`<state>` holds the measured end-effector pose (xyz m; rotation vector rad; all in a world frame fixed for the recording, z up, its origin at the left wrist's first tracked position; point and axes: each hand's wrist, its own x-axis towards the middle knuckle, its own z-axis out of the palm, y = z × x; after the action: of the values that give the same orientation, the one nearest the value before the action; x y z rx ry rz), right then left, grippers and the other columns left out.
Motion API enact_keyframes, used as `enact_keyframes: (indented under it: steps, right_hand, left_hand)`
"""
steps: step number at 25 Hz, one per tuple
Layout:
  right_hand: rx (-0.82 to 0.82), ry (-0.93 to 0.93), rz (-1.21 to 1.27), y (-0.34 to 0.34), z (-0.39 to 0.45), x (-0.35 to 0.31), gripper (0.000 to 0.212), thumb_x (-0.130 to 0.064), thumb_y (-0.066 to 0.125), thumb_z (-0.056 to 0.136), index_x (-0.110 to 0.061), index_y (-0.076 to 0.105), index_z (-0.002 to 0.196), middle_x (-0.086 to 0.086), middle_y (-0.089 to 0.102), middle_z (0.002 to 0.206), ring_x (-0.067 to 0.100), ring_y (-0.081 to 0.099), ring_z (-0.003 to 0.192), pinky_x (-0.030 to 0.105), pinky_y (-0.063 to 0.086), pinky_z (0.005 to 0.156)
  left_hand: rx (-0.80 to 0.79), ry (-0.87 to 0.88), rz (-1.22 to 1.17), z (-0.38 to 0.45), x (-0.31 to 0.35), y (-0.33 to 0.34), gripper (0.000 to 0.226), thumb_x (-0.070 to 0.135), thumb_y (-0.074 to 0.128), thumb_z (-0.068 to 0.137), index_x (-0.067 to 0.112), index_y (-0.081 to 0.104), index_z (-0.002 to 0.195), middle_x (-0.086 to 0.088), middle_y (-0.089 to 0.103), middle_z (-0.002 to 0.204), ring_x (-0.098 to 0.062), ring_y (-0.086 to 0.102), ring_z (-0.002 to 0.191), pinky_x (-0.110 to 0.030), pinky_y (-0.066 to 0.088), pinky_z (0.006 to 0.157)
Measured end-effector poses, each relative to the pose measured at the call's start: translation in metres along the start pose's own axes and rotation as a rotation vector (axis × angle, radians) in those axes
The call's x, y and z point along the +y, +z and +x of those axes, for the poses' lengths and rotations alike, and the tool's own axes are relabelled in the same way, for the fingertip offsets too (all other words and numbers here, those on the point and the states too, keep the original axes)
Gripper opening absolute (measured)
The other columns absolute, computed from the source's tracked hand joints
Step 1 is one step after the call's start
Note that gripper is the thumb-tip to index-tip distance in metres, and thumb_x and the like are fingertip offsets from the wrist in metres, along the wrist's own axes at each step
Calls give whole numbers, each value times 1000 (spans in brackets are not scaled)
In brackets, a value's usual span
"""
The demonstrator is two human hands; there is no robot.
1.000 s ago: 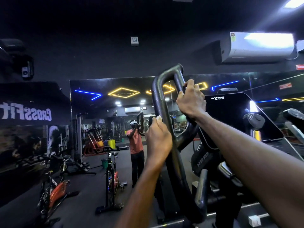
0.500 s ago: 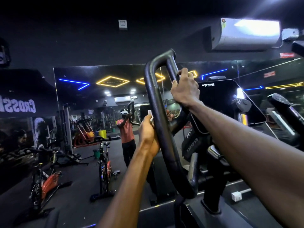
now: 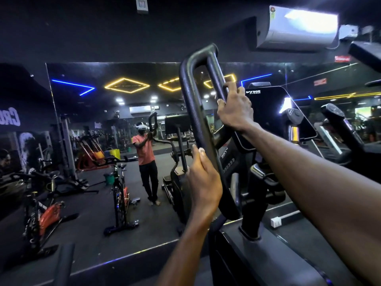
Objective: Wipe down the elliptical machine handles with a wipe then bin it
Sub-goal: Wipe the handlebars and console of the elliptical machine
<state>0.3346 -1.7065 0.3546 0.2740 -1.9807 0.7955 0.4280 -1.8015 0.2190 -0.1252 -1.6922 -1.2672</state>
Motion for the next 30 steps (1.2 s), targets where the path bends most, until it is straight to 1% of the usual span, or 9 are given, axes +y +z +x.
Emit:
enact_keyframes:
  steps: [2,4,7,11,17,19,22,26,30]
  right_hand:
    - [-25,18,-9,-3,-5,-2,44,-24,53,95,-19,39,136,14,46,123,31,51,100,37,34,74]
    - [-40,32,-14,-6,-12,-4,48,-21,52,92,-20,39,138,12,45,120,27,45,95,37,34,75]
    - [-68,45,6,-10,-24,-1,53,-18,50,89,-21,38,141,8,40,112,26,41,89,37,34,76]
    - [-91,51,14,-15,-38,1,56,-17,50,90,-23,36,144,3,35,108,26,42,85,35,34,75]
    - [-70,74,157,-13,-62,11,50,-26,52,95,-25,39,143,2,40,110,18,49,81,27,34,68]
    - [-49,98,245,-9,-71,14,45,-29,53,96,-24,41,140,1,45,109,7,48,76,20,33,63]
    - [-20,147,438,-6,-83,18,32,-28,57,95,-27,43,124,1,58,96,6,56,73,27,47,68]
    - [-53,202,655,-2,-112,29,29,-15,59,96,-20,43,120,-10,52,61,-2,50,48,18,44,51]
    - [-136,309,770,6,-131,43,16,-10,63,91,-26,58,90,-10,56,62,9,54,58,34,49,56]
  left_hand:
    - [-2,40,-43,35,3,9,52,39,26,105,12,39,147,-21,67,102,-35,67,92,-30,54,70]
    - [-46,92,-13,62,7,16,60,46,21,102,9,34,148,-29,58,122,-43,61,108,-42,59,82]
    - [-70,74,63,15,0,11,49,28,28,106,10,25,152,-23,59,123,-14,64,88,-4,47,65]
    - [-41,138,24,-14,-9,6,47,20,33,106,4,29,150,-16,62,112,-5,53,82,2,38,70]
    - [13,33,-90,-43,-14,7,45,22,33,106,8,37,148,-11,62,87,-8,59,68,-22,46,56]
    - [-15,-38,-234,-49,-27,9,35,27,36,105,11,60,126,-4,59,77,-1,56,61,-24,46,54]
    - [-28,-179,-406,-50,-45,18,51,49,34,101,4,60,102,-14,67,88,-27,65,81,-48,53,72]
    - [30,-178,-514,-90,-46,18,32,20,30,107,13,45,79,8,35,67,-3,35,60,-23,36,61]
    - [80,-232,-518,-92,-45,29,33,14,28,107,17,37,75,11,30,66,-2,28,60,-15,32,59]
